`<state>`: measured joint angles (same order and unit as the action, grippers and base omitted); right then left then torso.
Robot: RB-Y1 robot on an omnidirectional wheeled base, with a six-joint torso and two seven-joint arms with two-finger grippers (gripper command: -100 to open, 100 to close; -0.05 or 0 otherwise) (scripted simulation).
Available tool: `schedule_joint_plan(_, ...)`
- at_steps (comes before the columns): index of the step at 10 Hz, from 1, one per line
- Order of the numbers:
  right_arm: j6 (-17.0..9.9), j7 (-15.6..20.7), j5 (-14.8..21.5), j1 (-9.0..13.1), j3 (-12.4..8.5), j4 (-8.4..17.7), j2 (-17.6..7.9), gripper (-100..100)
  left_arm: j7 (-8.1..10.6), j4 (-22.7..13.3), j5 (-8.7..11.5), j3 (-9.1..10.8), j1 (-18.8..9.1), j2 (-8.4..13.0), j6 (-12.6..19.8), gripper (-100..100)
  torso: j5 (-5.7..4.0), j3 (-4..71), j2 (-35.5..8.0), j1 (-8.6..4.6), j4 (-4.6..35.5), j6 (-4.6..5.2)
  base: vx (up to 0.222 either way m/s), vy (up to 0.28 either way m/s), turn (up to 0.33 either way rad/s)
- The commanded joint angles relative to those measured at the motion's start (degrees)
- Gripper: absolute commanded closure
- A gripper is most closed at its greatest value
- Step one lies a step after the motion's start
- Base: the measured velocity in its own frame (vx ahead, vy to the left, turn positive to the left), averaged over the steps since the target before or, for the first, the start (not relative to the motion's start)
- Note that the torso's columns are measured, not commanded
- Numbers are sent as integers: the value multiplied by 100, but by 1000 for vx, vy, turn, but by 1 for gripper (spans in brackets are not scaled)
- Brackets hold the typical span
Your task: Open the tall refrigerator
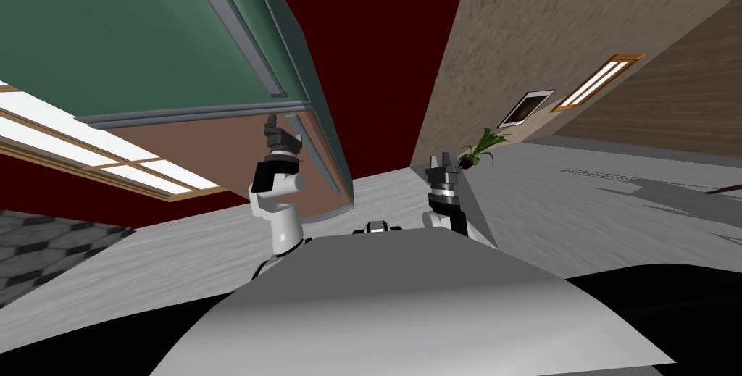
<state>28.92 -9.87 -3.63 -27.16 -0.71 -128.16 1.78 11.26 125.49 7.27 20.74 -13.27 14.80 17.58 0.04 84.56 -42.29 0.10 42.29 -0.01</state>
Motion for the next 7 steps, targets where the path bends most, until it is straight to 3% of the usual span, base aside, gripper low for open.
schedule_joint_plan(1, 0, 0, 0, 0, 0, 0, 0, 0, -18, -176, 119, 282, -399, 40, 447, -100, -4, 0, -1, -12, -1, 2, 79, -112, 35)
schedule_joint_plan(3, 0, 0, 0, 0, 1, 0, 1, 0, -18, -176, 119, 282, -477, 40, 681, -100, -7, 4, 4, -18, -3, 2, 44, -73, 14)
schedule_joint_plan(4, 0, 0, 0, 1, 0, 0, 0, 0, -33, -290, 202, 490, -748, 78, 935, -100, 1, -7, -12, 6, 2, 1, 31, -60, 43)
schedule_joint_plan(5, 0, 0, 0, 0, 0, 0, 0, 0, -33, -290, 202, 490, -774, 78, 1067, -100, 0, -5, -8, 0, 2, 0, 36, -66, 30)
schedule_joint_plan(6, 0, 0, 0, 1, 0, 0, 0, 0, -53, -409, 283, 706, -1057, 118, 1264, -100, -3, -2, -3, -7, 0, 1, 39, -92, 41)
schedule_joint_plan(7, 0, 0, 0, 0, 0, 0, 0, 0, -53, -409, 283, 706, -1062, 118, 1389, -100, -6, 2, 2, -19, -2, 1, 45, -83, 29)
